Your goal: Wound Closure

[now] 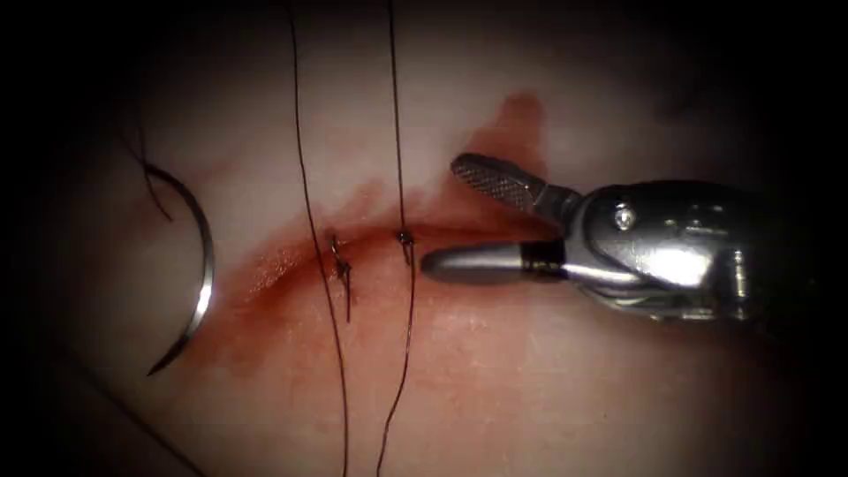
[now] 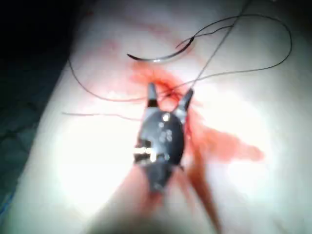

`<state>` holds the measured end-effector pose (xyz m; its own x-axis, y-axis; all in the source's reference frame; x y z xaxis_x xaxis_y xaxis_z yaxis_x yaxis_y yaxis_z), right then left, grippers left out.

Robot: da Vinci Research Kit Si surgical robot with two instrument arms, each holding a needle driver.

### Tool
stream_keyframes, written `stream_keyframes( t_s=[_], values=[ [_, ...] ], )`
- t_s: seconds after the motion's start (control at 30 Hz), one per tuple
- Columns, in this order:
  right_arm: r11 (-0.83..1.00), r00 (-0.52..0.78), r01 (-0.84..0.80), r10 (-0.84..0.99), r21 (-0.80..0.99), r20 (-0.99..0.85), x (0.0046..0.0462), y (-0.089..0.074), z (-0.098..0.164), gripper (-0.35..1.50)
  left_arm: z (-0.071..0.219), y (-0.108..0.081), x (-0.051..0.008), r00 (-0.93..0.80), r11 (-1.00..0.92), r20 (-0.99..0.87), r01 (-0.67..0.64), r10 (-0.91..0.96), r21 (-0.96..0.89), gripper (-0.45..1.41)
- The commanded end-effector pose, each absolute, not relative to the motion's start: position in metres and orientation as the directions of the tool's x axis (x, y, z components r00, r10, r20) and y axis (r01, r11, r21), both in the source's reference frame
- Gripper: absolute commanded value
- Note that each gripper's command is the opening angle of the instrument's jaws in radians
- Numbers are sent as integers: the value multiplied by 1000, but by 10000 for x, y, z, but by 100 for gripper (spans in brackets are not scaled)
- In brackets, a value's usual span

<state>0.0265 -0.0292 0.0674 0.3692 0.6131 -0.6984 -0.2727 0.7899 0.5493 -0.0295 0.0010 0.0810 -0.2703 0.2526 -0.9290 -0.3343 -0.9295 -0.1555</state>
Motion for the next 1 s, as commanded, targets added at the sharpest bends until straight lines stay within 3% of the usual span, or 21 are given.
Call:
stream_keyframes(
  t_s=[0.03,0.43,0.77,0.9,0.93,0.97,1.0],
  values=[
    [790,370,-285,613,543,-698,282,-298,696,133,815,7,-303,-266,-933,-932,-326,247,-154,-45],
    [779,372,-290,627,556,-684,337,-296,730,133,802,-15,-307,-255,-939,-936,-304,241,-159,-45],
    [782,375,-285,624,555,-686,343,-298,737,109,798,-18,-308,-253,-940,-937,-300,242,-161,-45],
    [780,378,-281,625,559,-683,343,-297,736,74,797,-19,-308,-252,-940,-937,-300,242,-162,-45],
    [780,378,-281,625,559,-683,343,-297,736,74,797,-19,-308,-252,-940,-937,-300,242,-162,-45],
    [780,377,-268,625,566,-683,344,-296,736,32,797,-19,-308,-252,-940,-937,-299,241,-162,-45],
    [780,368,-255,625,572,-688,344,-296,735,-35,796,-20,-308,-252,-940,-937,-299,241,-162,-45]
  ],
)
